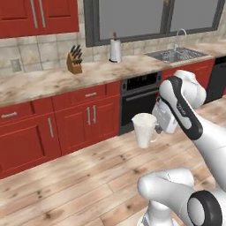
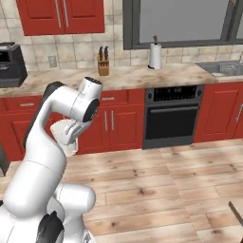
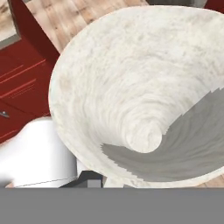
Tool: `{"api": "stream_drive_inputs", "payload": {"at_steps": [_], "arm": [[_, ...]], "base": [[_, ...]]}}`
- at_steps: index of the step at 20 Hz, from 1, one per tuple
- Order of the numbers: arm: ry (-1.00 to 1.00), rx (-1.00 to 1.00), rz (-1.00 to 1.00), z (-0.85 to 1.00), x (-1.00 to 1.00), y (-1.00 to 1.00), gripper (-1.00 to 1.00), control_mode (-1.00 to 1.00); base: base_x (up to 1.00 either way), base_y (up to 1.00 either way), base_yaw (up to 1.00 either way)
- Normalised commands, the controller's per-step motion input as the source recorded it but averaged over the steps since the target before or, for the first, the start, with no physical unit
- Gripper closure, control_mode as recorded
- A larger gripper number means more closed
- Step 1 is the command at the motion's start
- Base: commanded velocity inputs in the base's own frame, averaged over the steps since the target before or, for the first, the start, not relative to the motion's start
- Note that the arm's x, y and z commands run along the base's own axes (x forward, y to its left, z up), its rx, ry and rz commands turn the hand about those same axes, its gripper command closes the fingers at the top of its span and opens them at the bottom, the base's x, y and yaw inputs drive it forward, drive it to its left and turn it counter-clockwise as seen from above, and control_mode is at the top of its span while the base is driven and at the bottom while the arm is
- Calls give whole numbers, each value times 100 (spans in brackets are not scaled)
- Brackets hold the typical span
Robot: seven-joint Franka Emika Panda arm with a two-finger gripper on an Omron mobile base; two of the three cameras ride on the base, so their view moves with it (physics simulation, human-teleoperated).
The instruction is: Pick the jug and bowl and place them in the sink. Then turn on the water.
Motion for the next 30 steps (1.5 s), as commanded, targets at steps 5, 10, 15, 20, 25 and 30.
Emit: {"api": "stream_drive_inputs", "payload": {"at_steps": [5, 10, 15, 20, 25, 30], "arm": [[0, 0, 0, 0, 0, 0, 100, 100], [0, 0, 0, 0, 0, 0, 100, 100], [0, 0, 0, 0, 0, 0, 100, 100], [0, 0, 0, 0, 0, 0, 100, 100], [0, 0, 0, 0, 0, 0, 100, 100], [0, 0, 0, 0, 0, 0, 100, 100]], "base": [[79, -52, -29], [100, -13, 3], [100, 40, 13], [100, 36, 17], [100, 0, 21], [97, -50, 27]]}}
